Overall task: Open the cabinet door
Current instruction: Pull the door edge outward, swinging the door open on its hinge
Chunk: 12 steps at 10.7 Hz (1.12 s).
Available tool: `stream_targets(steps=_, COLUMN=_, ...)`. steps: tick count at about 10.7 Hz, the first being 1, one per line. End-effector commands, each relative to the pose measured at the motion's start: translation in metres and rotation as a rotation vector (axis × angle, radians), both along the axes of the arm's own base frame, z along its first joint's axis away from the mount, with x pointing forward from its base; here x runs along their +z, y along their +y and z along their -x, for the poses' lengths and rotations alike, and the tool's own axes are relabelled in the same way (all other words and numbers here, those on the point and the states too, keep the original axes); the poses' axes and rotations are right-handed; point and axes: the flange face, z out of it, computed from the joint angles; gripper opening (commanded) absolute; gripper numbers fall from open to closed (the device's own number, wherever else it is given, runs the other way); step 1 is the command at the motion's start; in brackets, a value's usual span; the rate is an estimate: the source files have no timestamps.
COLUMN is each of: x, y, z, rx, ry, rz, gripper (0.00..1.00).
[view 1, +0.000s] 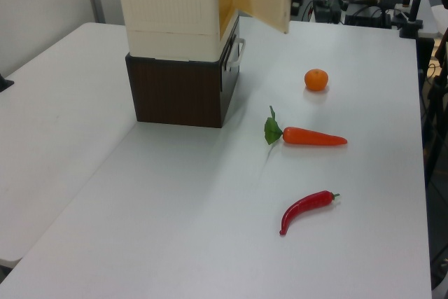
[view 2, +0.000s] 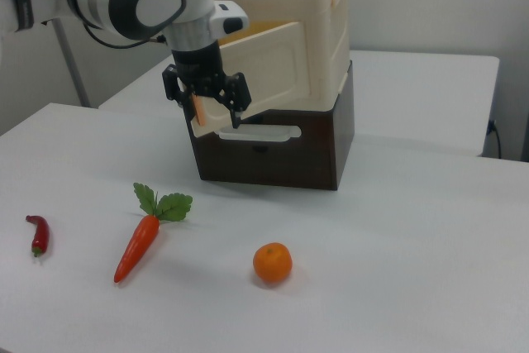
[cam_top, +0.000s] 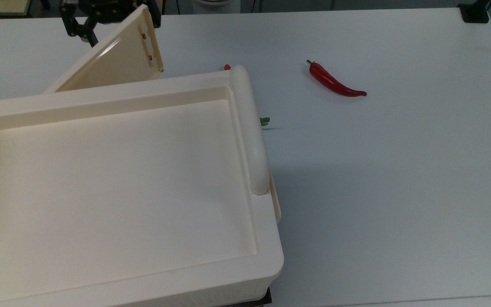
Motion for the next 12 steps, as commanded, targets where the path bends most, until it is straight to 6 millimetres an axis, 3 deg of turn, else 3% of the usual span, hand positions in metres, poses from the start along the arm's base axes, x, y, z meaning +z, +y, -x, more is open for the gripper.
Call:
stream_targets(steps=1, x=0.014, y=-0.034, z=0.04, rx=-0.018, ry=0.089, rz=0.001, gripper=1.0)
stream_targets(steps=6, x=0.028, y=-0.055, z=0.073, rx=-0.151, ry=0.217, rz=0.093, gripper=1.0)
stream_targets(steps=12, x=0.031, y=0.029, z=0.049, rx=-0.163, ry=0.143, rz=0.083, gripper=1.0)
